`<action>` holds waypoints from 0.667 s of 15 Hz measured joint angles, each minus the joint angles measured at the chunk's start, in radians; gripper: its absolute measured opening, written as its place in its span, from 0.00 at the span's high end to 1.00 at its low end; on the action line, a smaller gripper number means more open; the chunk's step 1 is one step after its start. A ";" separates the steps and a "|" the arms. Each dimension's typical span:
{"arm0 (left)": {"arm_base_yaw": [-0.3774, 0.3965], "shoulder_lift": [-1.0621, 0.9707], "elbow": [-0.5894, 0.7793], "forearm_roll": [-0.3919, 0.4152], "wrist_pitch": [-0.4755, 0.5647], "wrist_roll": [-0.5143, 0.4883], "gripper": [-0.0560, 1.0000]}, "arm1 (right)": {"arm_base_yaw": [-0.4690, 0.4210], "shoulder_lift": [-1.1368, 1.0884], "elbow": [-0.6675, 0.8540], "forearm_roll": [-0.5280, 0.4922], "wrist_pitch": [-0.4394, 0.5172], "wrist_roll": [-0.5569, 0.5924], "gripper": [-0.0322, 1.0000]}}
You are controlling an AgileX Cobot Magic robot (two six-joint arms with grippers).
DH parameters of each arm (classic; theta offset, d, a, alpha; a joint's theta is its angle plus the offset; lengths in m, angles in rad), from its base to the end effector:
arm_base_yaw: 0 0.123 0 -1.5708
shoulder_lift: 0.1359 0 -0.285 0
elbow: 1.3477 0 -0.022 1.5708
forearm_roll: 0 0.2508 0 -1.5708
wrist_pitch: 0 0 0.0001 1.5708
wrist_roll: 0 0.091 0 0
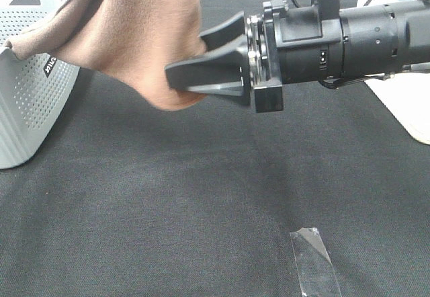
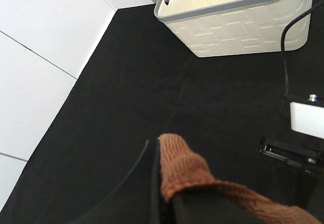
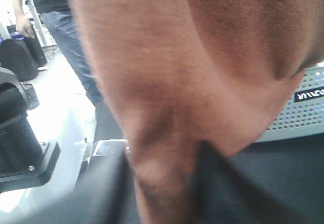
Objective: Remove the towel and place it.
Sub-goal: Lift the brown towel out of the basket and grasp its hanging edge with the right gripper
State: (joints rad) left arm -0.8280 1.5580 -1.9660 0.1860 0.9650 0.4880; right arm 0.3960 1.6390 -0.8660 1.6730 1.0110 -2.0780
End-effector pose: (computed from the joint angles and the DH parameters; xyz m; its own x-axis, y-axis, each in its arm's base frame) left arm 0.2305 -0.2305 0.5042 0.1068 0.7025 -0.7037 0.6956 0.4529 0.5577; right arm 0.2547 0.1897 0.2358 -0.1650 -0.2504 -0.9540 -0.9807 0.1442 0.1318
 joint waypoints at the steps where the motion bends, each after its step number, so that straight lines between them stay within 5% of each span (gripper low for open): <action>1: 0.000 0.000 0.000 -0.007 0.000 0.000 0.95 | 0.000 0.000 0.000 0.000 -0.004 0.005 0.75; 4: 0.000 0.000 0.000 -0.021 0.027 0.000 0.95 | 0.000 0.000 0.000 -0.013 -0.014 0.066 0.96; 7: 0.000 0.000 0.000 -0.022 0.112 0.000 0.95 | 0.000 0.000 0.000 -0.043 -0.007 0.115 0.96; 10: 0.000 0.000 0.000 -0.021 0.172 -0.019 0.95 | 0.000 -0.016 -0.001 -0.040 -0.071 0.366 0.96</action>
State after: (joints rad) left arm -0.8280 1.5580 -1.9660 0.1650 1.1370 0.4690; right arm 0.3960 1.6230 -0.8670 1.6330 0.9400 -1.7120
